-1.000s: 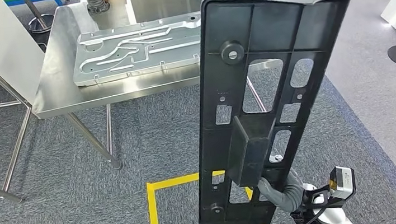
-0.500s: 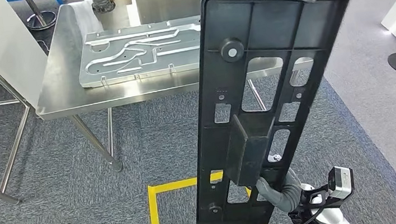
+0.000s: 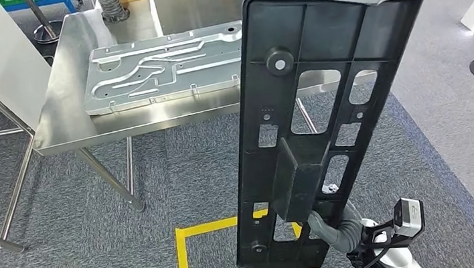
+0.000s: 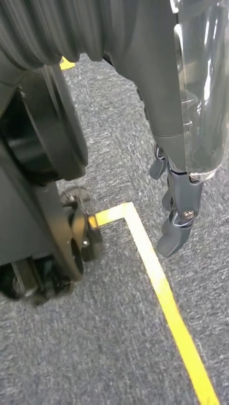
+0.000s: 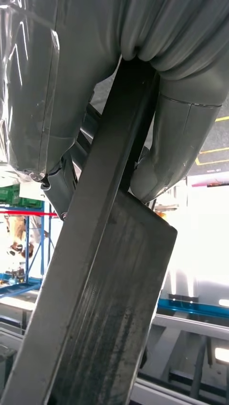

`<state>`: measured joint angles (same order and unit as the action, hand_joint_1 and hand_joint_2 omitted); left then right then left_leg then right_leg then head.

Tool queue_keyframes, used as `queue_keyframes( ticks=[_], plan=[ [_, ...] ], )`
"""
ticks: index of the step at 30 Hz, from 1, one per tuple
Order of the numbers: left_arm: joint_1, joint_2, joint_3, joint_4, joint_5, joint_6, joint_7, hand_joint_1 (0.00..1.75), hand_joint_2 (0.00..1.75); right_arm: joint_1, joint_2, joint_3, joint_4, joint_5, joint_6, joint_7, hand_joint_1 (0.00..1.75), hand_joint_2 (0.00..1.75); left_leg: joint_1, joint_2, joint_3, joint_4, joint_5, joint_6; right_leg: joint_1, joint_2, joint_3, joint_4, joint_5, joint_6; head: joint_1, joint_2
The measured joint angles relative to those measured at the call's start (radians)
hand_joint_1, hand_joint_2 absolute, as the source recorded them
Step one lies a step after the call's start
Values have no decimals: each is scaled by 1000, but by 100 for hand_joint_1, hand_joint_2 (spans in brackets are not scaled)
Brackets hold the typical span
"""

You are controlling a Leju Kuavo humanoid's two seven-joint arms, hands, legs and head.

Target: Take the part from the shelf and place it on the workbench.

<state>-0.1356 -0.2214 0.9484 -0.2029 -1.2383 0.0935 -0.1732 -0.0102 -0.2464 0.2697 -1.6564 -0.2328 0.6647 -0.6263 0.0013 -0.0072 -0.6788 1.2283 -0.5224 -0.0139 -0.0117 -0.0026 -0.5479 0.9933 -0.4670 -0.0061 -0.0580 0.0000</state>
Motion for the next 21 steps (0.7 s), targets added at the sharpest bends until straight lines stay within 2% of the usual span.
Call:
queue_keyframes(
  ticks=[1,2,3,4,7,8,9,10,12,13,14,15,17,18,19,21],
  plan=[
    [0,0,0,0,0,0,0,0,175,0,0,0,0,0,0,0,175,175,-1,0,31,-77,42,6,1,1,6,1,-5,2,0,0],
    [-1,0,0,0,0,1,0,0,175,-1,0,0,1,0,0,-1,175,175,-3,0,60,-144,71,12,2,1,11,1,-9,5,0,0],
    [-1,0,0,0,0,1,0,0,175,-2,0,0,2,-1,0,-2,175,175,-5,0,81,-191,88,17,4,1,13,2,-12,8,0,0],
    [-1,0,0,0,0,2,0,0,175,-2,0,0,3,-1,0,-2,175,175,-8,-1,92,-218,93,22,5,2,13,3,-15,13,0,0],
    [-1,-1,0,0,-1,2,0,0,175,-4,1,0,4,-1,0,-3,175,175,-7,-1,98,-229,93,35,4,2,13,5,-20,29,0,0],
    [-2,-1,0,0,-1,2,0,0,175,-5,3,0,3,-1,0,-4,175,175,-4,-1,102,-234,94,40,3,2,7,21,-31,34,0,0],
    [-3,-2,0,0,-2,2,0,0,175,-5,4,-1,3,-1,0,-5,175,175,-1,0,107,-240,95,44,3,2,-6,52,-48,38,0,0],
    [-5,-2,0,0,-2,2,0,0,175,-5,6,-1,4,-1,-1,-6,175,175,1,0,110,-241,94,48,-1,2,-35,109,-76,42,0,0],
    [-5,-2,0,0,-2,2,1,0,175,-5,7,-1,4,3,-2,-4,175,175,1,0,112,-241,90,50,-7,2,-114,247,-129,49,0,0],
    [-4,-2,0,0,-1,2,1,0,175,-5,7,-1,4,8,-3,-3,175,175,1,0,114,-241,87,50,-10,2,-146,297,-138,52,0,0],
    [-4,-2,0,0,-1,1,2,0,175,-6,7,-1,5,13,-4,-1,175,175,1,-1,117,-240,84,49,-12,2,-157,304,-125,54,0,0],
    [-3,-2,0,0,-1,0,2,0,175,-8,7,-1,5,19,-5,1,175,175,2,-1,122,-240,81,47,-14,1,-147,271,-93,55,0,0],
    [-3,-2,0,0,0,-1,2,0,175,-18,7,-1,5,32,-13,6,175,175,3,-2,134,-238,72,40,-18,-1,-85,130,-12,55,0,0],
    [-4,-2,0,0,0,-1,2,0,175,-26,7,-1,4,38,-20,9,175,175,1,-2,137,-236,67,35,-17,-1,-57,67,13,52,0,0],
    [-4,-2,0,0,1,-1,1,0,175,-35,7,-3,3,44,-28,12,175,175,0,-2,139,-235,63,29,-15,-1,-39,27,25,48,0,0],
    [-4,-2,0,0,2,-1,0,0,175,-56,8,-9,-2,52,-42,19,175,175,-2,-1,139,-235,58,17,-9,1,-33,11,21,37,0,0]
  ],
)
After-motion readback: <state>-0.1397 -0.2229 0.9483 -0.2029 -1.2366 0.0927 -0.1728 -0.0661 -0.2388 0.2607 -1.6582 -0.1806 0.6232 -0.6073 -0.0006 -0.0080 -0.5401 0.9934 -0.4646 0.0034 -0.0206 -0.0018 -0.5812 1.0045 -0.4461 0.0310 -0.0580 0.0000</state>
